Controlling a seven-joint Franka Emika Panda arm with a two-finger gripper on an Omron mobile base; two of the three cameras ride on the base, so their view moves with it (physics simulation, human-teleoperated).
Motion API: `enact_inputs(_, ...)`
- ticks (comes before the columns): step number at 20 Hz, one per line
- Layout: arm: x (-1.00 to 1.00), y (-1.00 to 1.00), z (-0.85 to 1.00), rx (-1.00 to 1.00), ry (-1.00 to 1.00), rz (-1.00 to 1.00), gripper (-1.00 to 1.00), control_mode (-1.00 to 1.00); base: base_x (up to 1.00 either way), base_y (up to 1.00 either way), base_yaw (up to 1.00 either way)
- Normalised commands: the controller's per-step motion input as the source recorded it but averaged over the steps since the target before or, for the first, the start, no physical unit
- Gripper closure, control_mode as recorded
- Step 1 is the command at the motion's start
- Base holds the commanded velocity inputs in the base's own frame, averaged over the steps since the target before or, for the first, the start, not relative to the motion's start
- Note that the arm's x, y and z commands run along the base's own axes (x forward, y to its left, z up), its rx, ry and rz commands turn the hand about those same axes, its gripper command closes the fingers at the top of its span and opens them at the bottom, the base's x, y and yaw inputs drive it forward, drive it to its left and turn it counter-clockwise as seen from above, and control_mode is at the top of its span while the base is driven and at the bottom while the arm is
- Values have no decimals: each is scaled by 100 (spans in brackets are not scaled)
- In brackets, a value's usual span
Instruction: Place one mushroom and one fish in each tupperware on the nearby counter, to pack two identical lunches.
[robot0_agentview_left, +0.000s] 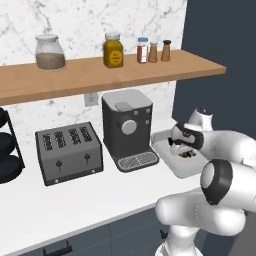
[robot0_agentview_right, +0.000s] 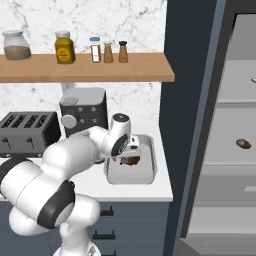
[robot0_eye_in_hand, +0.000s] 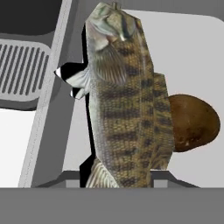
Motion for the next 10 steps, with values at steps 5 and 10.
enact_inputs(5,44,0,-33,0,0,0,100,-100,0,0,0)
enact_inputs(10,28,0,-39,0,0,0,100,-100,0,0,0)
